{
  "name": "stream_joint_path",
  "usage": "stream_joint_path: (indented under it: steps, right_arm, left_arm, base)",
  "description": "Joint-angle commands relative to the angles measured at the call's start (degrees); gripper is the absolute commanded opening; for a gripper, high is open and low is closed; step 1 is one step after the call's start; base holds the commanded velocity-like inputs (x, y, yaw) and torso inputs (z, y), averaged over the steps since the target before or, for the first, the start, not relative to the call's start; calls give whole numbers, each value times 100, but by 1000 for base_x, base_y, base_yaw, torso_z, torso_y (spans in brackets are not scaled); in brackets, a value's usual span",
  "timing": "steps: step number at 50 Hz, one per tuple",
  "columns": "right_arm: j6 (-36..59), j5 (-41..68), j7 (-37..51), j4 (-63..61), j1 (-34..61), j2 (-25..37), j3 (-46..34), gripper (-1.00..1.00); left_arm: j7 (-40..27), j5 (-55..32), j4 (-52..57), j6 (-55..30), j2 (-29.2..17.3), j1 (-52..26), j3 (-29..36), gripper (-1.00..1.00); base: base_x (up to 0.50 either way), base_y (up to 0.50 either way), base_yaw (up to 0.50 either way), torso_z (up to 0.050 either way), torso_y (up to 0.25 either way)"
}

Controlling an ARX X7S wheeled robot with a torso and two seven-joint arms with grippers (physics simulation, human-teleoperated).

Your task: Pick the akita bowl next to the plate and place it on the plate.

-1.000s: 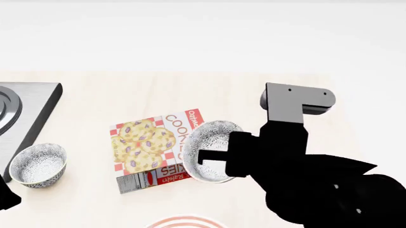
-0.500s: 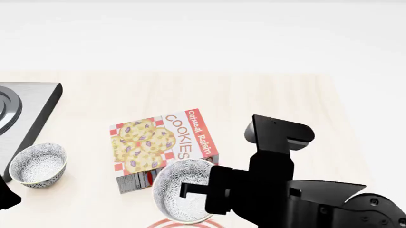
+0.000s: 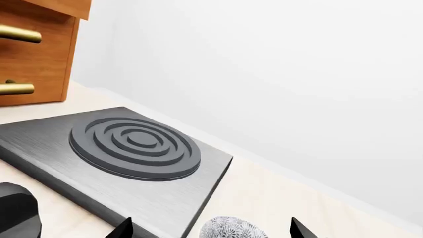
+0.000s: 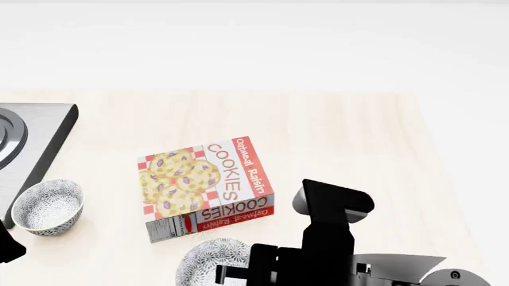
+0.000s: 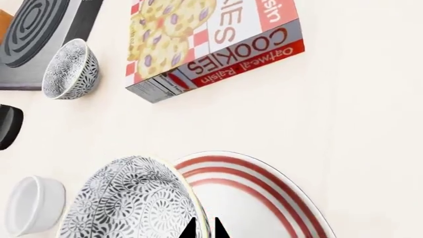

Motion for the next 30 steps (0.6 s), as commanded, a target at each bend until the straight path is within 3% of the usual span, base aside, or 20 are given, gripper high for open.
stream_joint_path:
  steps: [1,30]
  right_arm:
    - [-158,7,-297,-43,-164,98,-248,-100]
    - [-483,-367,-865,-56,-286,281,-892,-100]
  left_arm:
    - [-8,-11,-7,14,-9,1,18,100]
    - [-26,-44,-36,54,-34,3,52,100]
  base:
    - [0,0,0,0,0]
    - [0,0,0,0,0]
